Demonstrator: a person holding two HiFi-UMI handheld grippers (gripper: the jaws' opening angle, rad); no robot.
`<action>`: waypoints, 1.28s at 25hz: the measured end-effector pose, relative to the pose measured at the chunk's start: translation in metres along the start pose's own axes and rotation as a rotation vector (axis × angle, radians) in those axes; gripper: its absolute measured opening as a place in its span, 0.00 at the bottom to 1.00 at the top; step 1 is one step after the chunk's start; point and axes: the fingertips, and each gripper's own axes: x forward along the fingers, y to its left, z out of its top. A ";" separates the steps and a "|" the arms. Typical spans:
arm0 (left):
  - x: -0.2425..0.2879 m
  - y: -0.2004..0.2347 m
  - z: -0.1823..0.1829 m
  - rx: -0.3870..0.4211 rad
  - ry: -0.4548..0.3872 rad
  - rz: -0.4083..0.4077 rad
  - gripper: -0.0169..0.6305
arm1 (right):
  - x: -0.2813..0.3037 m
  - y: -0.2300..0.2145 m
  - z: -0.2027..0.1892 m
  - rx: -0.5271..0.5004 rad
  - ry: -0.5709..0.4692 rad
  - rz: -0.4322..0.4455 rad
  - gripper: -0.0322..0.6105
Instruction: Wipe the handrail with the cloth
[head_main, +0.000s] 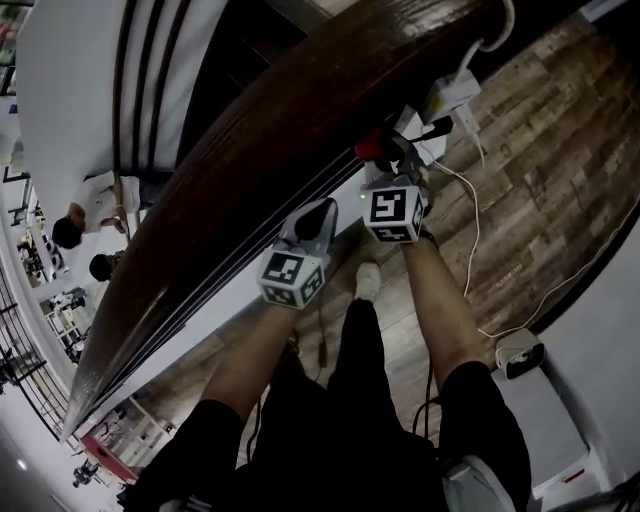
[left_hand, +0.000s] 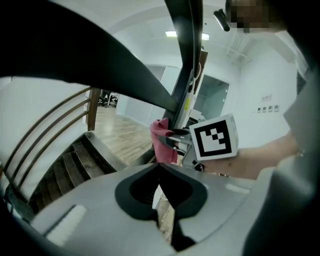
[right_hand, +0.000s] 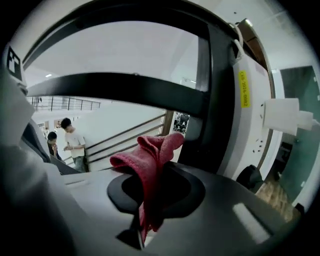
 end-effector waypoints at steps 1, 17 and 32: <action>0.001 0.001 -0.003 -0.004 0.005 0.004 0.02 | 0.003 0.001 -0.005 -0.024 0.017 -0.025 0.12; 0.005 0.038 -0.031 -0.074 0.027 0.150 0.02 | 0.021 0.014 -0.041 0.099 0.180 0.012 0.12; -0.041 0.056 -0.054 -0.092 0.009 0.197 0.02 | 0.007 0.076 -0.041 -0.002 0.237 0.134 0.12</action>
